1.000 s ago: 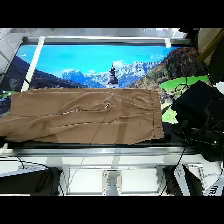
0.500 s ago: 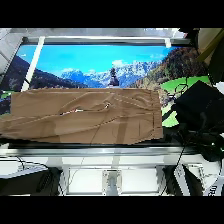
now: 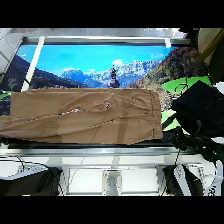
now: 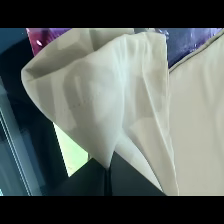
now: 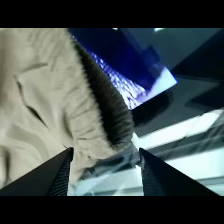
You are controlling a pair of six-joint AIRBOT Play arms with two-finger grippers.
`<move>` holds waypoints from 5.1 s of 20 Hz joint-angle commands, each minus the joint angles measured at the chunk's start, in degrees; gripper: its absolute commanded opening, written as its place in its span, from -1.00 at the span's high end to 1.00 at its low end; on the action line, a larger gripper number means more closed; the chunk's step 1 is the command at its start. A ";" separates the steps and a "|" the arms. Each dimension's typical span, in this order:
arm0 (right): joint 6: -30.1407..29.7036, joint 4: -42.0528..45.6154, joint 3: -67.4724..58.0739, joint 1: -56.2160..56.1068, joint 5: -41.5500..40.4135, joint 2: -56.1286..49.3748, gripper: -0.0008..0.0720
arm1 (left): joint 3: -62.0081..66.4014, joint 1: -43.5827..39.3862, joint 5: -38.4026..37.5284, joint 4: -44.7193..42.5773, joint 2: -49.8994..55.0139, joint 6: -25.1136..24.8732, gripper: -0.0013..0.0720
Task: Fold the clothes and pants, and hang the long-sleeved shirts on hangers.
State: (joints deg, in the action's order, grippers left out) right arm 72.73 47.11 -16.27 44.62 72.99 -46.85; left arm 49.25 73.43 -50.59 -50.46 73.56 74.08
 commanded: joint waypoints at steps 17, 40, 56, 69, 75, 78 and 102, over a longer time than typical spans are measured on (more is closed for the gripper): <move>-0.22 -9.31 -4.66 -21.09 -15.98 -8.96 0.89 | 2.21 0.00 -3.39 -0.74 -0.37 -1.73 0.95; 13.86 -4.52 -54.45 -32.04 -27.08 -45.35 0.89 | 39.60 -42.95 6.14 -42.56 22.58 29.29 0.95; 13.62 11.96 -70.44 -25.92 -2.14 -47.71 -0.31 | 47.23 -51.80 6.27 -26.03 8.57 17.31 -0.79; -0.31 -2.27 -82.73 -20.63 4.59 -70.62 -0.90 | 47.15 -83.32 6.03 -33.38 12.11 3.41 -0.79; -1.60 -2.29 -85.20 -26.25 7.67 -74.62 -0.90 | 47.10 -86.25 6.01 -33.31 13.84 3.43 -0.79; -1.81 -2.32 -85.20 -29.22 9.09 -74.58 -0.89 | 47.08 -86.95 6.03 -33.00 14.75 3.45 -0.79; 18.78 -12.28 -104.94 -50.88 10.54 -64.37 0.89 | 46.99 -92.28 -6.99 -22.12 28.17 9.05 0.94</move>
State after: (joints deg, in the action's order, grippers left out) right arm 89.36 34.87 -121.12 -2.66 86.70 -111.37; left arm 96.25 -24.77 -51.51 -67.40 106.37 82.06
